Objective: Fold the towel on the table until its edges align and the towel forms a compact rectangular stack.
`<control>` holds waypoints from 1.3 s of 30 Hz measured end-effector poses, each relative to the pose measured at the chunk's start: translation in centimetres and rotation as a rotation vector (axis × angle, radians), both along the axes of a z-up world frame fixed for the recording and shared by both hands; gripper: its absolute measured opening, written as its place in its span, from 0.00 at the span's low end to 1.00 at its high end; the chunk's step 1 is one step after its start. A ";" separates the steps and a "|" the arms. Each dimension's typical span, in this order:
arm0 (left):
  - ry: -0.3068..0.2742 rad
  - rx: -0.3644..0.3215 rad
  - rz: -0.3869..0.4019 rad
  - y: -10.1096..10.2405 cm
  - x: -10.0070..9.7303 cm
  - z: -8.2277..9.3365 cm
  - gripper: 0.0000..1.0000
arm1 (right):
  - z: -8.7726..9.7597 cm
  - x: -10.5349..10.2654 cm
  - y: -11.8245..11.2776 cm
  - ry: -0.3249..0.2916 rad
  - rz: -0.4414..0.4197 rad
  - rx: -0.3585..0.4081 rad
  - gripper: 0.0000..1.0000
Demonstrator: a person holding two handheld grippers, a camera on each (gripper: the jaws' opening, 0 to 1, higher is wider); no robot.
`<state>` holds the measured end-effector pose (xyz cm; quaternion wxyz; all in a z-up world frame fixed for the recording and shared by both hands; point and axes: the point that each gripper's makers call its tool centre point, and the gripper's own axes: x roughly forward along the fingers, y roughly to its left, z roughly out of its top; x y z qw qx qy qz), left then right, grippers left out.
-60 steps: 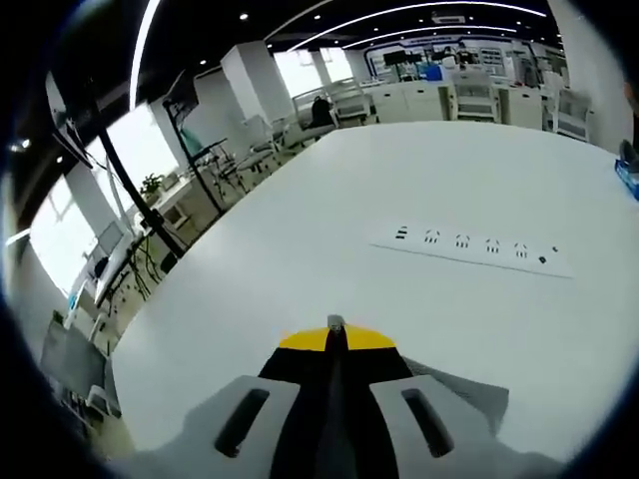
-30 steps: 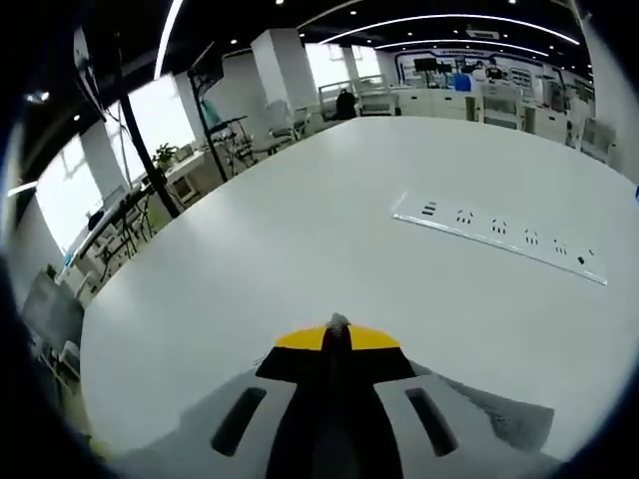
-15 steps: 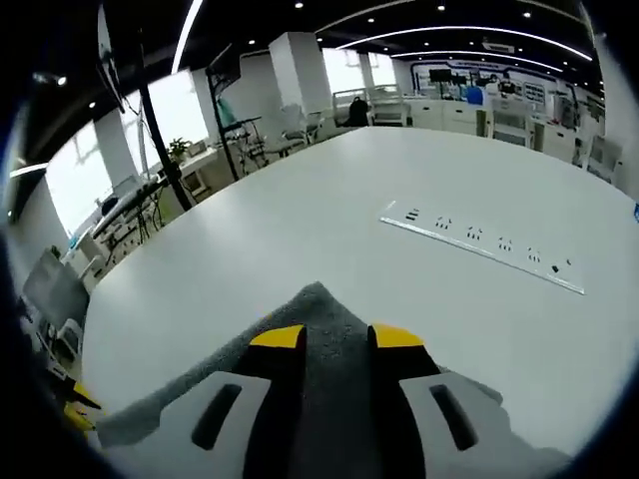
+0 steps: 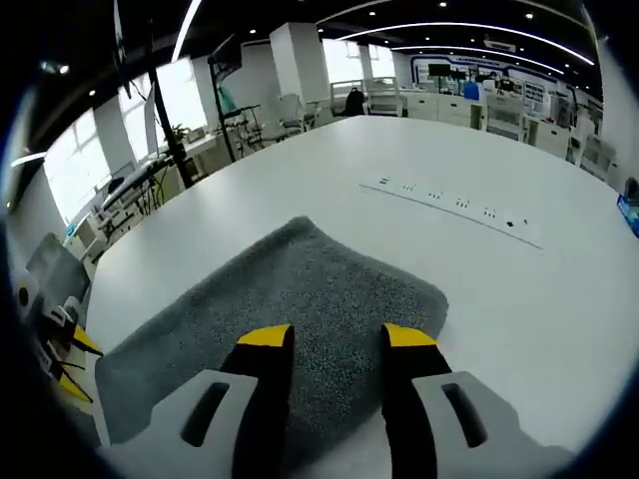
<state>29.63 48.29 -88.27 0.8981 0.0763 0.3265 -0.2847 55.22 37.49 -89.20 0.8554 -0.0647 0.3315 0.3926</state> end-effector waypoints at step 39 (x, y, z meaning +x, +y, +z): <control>-0.087 0.373 -0.453 -1.7 0.3 -1.3 0.39 | 2.2 -17.0 0.4 -0.045 0.347 -0.013 0.47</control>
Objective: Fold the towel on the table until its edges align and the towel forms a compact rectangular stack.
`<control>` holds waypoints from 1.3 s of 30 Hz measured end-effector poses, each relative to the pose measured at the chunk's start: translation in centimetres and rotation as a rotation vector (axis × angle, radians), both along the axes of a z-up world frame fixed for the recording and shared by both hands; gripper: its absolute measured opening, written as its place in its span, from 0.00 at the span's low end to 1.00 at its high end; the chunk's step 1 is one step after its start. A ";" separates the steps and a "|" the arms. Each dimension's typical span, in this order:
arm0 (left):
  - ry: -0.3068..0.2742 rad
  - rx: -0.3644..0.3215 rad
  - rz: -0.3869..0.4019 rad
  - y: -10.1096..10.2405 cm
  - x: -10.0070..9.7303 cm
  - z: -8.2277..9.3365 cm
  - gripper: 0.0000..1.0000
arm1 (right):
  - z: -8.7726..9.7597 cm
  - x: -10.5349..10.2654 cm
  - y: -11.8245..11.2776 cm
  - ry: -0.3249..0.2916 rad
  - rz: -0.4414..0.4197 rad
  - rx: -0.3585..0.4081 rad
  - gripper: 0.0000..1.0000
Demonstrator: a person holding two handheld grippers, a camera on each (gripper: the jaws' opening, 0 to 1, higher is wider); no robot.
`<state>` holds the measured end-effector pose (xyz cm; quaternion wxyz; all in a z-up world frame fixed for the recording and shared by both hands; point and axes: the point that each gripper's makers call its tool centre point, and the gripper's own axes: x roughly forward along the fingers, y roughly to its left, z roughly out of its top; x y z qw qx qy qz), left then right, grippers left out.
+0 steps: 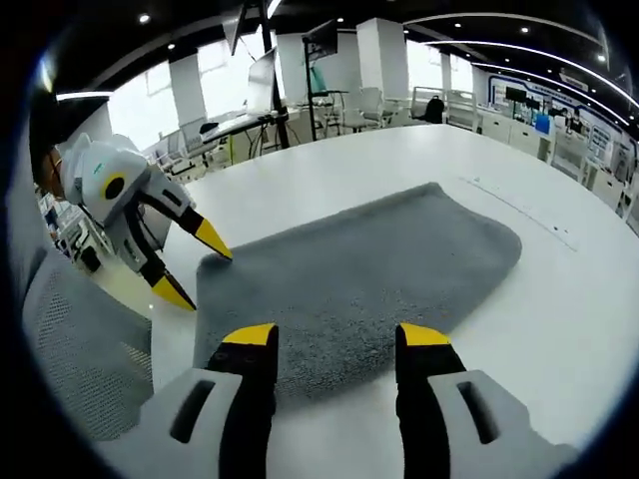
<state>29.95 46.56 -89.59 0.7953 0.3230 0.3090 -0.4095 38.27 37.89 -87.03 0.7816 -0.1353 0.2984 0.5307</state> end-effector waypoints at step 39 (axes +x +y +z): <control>0.104 0.076 -0.126 -0.8 1.1 -1.7 0.14 | -4.6 -8.7 0.3 -0.162 0.266 -0.167 0.36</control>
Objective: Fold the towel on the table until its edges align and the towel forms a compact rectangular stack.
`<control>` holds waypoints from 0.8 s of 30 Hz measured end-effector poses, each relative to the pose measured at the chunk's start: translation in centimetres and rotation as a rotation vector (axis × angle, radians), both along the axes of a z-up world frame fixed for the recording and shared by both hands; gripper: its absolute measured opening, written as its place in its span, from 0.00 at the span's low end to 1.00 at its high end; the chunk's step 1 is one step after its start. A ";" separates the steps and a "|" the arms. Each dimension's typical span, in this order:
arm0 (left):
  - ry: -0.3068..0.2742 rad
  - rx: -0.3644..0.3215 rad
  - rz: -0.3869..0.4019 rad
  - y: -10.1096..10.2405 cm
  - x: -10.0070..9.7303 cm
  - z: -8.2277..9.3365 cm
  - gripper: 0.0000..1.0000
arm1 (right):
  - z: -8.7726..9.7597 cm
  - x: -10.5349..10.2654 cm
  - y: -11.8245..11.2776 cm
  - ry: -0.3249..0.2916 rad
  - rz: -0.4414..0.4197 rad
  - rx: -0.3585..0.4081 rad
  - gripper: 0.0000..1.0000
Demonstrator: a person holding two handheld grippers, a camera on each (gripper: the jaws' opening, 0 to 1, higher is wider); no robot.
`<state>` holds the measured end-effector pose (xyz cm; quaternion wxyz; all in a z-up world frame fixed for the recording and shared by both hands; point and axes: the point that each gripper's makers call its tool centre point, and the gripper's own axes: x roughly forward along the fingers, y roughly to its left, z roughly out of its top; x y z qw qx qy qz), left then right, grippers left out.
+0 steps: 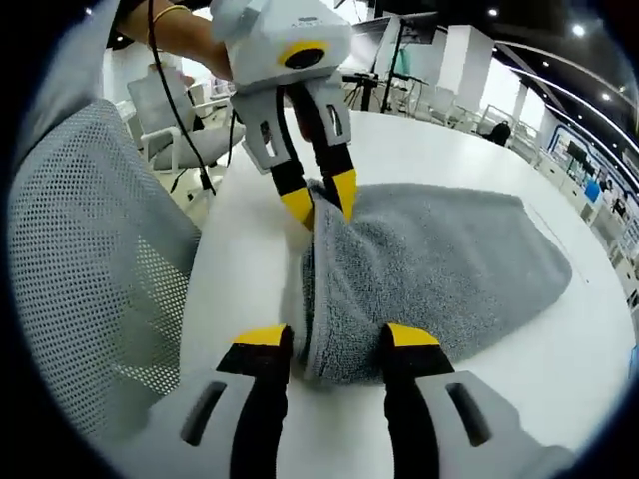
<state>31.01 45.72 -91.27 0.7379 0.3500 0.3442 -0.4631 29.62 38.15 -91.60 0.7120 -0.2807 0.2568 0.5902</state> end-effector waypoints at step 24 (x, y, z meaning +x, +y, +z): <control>0.002 -0.008 0.044 0.1 0.1 0.0 0.10 | 0.1 1.5 -0.2 0.008 -0.049 0.001 0.14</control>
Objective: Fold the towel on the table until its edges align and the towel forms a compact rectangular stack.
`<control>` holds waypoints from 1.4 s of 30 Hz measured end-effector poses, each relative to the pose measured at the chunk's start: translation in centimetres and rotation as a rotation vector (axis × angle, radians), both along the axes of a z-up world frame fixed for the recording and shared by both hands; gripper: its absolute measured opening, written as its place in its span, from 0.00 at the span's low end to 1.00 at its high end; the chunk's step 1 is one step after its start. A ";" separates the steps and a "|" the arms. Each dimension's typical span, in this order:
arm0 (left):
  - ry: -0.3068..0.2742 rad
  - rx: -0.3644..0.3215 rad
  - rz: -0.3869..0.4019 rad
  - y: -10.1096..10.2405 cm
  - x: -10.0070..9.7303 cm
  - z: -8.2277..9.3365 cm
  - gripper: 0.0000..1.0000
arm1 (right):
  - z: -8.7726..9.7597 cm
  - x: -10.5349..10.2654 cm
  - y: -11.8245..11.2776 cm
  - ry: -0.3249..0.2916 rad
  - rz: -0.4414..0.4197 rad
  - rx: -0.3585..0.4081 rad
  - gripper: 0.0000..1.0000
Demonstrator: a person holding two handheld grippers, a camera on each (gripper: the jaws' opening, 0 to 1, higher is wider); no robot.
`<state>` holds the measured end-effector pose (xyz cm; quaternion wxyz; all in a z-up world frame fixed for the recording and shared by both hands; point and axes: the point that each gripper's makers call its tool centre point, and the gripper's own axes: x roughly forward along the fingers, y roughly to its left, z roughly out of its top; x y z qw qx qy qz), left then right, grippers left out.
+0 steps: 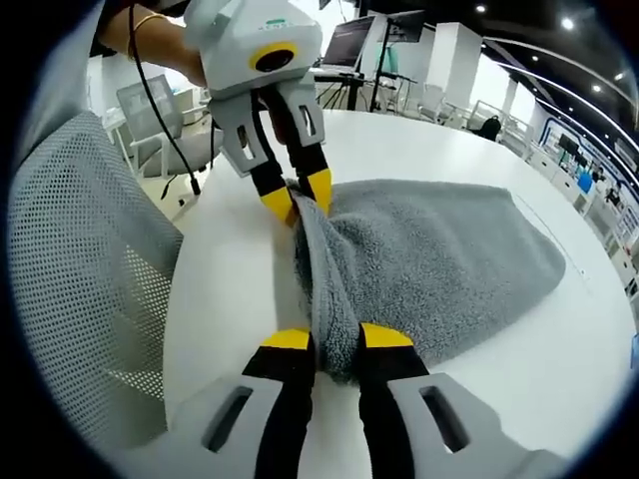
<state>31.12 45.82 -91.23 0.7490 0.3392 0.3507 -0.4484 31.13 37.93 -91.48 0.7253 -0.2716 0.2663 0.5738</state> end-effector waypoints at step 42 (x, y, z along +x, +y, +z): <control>0.178 -0.045 -0.043 -4.5 -9.4 0.0 0.11 | 0.0 -9.0 -4.4 0.244 -0.116 0.054 0.14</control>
